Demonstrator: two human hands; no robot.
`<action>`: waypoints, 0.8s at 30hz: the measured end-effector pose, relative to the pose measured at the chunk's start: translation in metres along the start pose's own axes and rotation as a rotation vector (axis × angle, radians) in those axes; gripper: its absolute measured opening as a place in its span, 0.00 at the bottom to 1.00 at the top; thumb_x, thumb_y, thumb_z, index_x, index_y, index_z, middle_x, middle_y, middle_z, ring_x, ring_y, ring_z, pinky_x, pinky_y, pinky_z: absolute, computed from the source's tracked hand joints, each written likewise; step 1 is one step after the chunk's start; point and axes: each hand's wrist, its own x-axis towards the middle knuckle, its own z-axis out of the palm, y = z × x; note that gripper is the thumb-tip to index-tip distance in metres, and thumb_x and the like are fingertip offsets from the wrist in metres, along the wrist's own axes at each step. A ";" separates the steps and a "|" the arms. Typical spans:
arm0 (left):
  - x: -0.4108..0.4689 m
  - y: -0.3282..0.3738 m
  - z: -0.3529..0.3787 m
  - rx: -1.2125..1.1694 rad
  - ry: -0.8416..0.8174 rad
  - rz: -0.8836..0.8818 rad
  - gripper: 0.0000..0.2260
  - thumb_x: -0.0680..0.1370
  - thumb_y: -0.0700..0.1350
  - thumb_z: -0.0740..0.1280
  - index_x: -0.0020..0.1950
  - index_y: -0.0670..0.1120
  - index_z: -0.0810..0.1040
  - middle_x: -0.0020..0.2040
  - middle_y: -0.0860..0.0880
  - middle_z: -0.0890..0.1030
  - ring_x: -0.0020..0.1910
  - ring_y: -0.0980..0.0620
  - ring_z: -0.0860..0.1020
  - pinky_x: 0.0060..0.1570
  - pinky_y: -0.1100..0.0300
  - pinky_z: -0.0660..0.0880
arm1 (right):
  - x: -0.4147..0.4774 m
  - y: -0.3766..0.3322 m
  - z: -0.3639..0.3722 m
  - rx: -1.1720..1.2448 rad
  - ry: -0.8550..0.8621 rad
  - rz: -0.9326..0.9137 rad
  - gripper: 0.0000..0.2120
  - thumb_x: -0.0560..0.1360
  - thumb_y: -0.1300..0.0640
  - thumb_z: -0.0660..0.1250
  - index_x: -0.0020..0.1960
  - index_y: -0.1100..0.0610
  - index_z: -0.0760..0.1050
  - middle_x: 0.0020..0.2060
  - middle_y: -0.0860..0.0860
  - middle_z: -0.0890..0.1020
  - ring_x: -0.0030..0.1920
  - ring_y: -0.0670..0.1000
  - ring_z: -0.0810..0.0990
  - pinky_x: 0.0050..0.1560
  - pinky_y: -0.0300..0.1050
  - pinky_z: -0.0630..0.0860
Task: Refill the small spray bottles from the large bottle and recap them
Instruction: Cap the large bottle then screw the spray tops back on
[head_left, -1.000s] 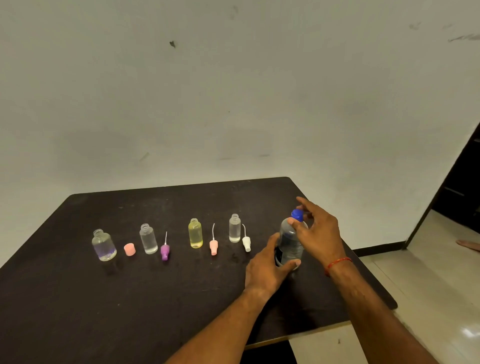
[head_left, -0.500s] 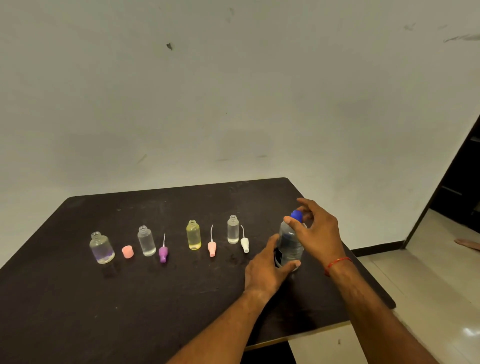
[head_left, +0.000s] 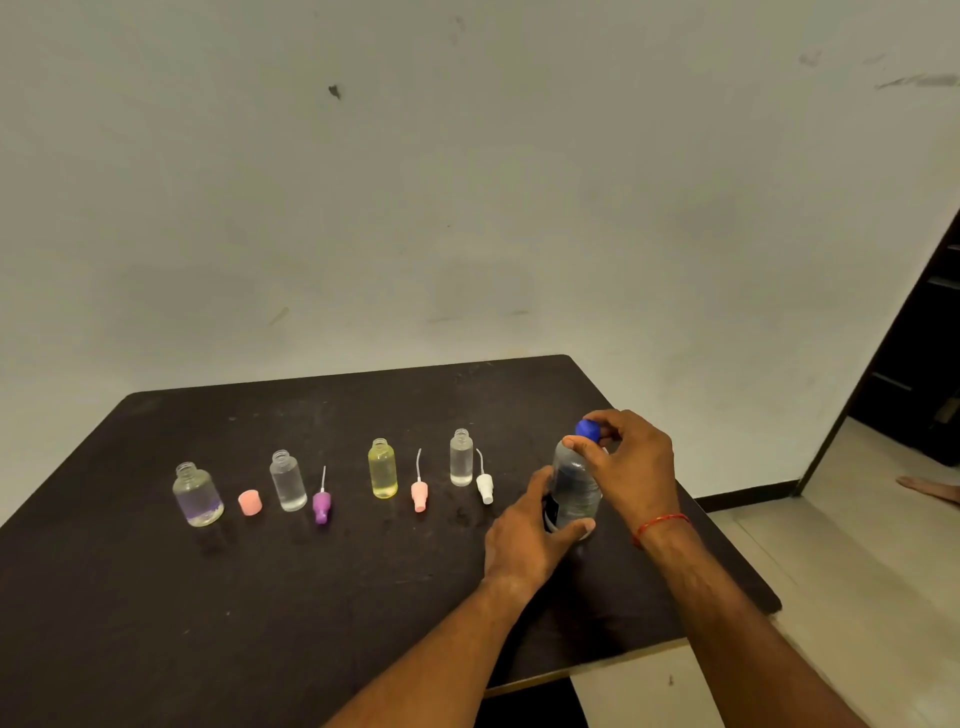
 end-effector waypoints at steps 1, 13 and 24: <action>0.000 0.000 0.000 0.007 -0.003 -0.003 0.33 0.72 0.67 0.71 0.73 0.67 0.61 0.67 0.59 0.79 0.65 0.55 0.79 0.62 0.52 0.78 | -0.001 0.000 0.000 -0.002 -0.002 0.005 0.17 0.69 0.50 0.77 0.56 0.54 0.80 0.46 0.48 0.80 0.45 0.46 0.78 0.49 0.34 0.74; -0.011 -0.019 -0.006 -0.115 0.098 -0.021 0.35 0.72 0.67 0.73 0.75 0.56 0.68 0.69 0.60 0.75 0.67 0.62 0.73 0.65 0.62 0.73 | -0.024 -0.005 -0.004 0.070 0.163 -0.162 0.17 0.72 0.55 0.74 0.59 0.56 0.76 0.46 0.48 0.77 0.43 0.46 0.76 0.45 0.31 0.74; -0.015 -0.050 -0.060 -0.327 0.634 -0.074 0.06 0.79 0.41 0.72 0.50 0.52 0.80 0.47 0.56 0.83 0.48 0.59 0.82 0.51 0.55 0.80 | -0.073 -0.035 0.077 0.082 -0.003 -0.211 0.10 0.73 0.60 0.72 0.54 0.55 0.80 0.44 0.48 0.81 0.40 0.44 0.79 0.42 0.37 0.79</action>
